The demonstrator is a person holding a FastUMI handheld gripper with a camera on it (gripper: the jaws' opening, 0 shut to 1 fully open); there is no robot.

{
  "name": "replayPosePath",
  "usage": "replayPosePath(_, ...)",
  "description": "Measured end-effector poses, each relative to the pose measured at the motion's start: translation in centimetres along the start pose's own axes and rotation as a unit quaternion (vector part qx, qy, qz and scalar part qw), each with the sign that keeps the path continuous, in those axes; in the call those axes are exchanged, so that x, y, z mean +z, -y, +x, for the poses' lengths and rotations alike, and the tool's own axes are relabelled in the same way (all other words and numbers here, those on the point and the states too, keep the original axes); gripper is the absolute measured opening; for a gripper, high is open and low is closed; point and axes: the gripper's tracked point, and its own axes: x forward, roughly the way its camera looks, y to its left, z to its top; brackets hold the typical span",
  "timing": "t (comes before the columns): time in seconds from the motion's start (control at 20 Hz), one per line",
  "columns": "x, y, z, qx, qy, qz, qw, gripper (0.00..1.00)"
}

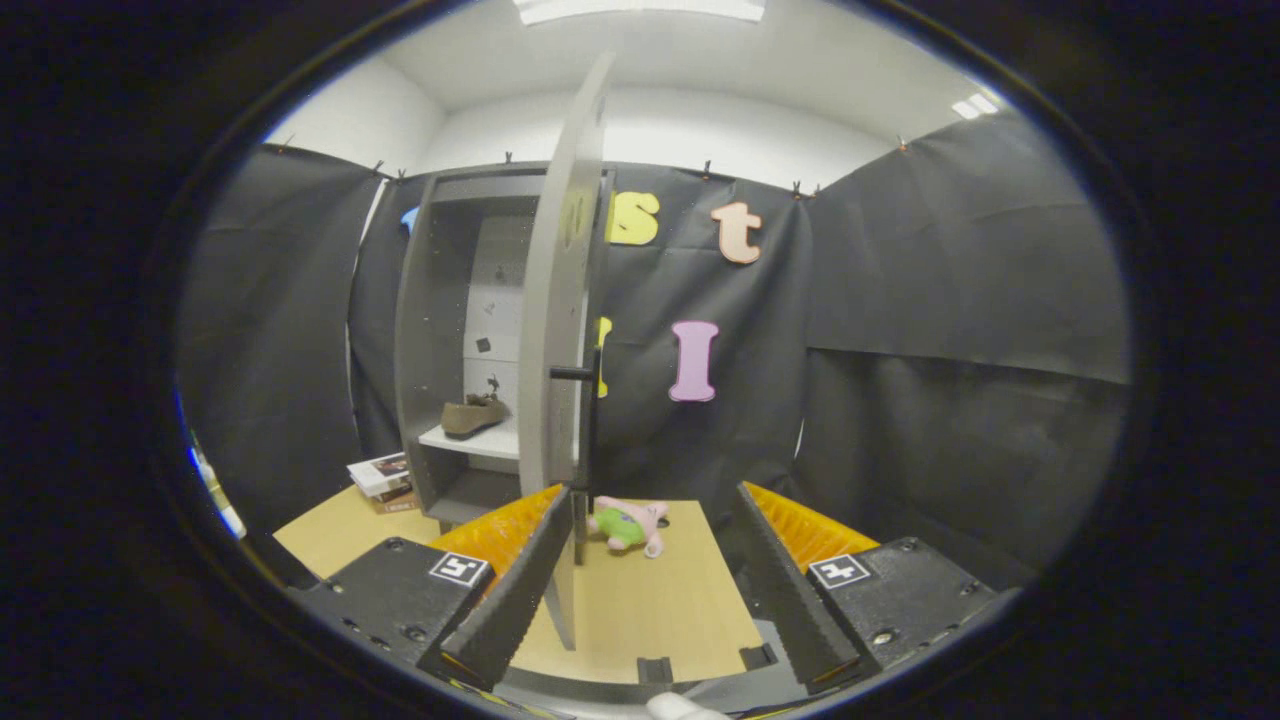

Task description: Open the shoe cabinet door, grab the shoes and put them into the shoe cabinet, then close the shoe cabinet door.

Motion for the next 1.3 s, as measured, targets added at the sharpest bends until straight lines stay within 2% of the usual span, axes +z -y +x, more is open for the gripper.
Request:
replayPosePath(0.15, -2.7, -3.2, -1.3, 0.006, -0.013, 0.006, 1.0, 1.0)
replayPosePath(0.35, -9.5, -10.2, -0.4, 0.042, -0.066, 0.02, 0.997, 1.0)
replayPosePath(0.6, -19.3, -18.3, 4.4, 0.068, -0.131, 0.043, 0.988, 1.0)
replayPosePath(0.7, -24.2, -20.6, 6.4, 0.076, -0.152, 0.037, 0.985, 1.0)
replayPosePath(0.9, -30.7, -25.8, 9.7, 0.092, -0.196, 0.024, 0.976, 1.0)
replayPosePath(1.0, -33.4, -27.3, 11.3, 0.091, -0.216, 0.022, 0.972, 1.0)
replayPosePath(1.3, -37.4, -29.9, 16.0, 0.087, -0.25, 0.033, 0.964, 1.0)
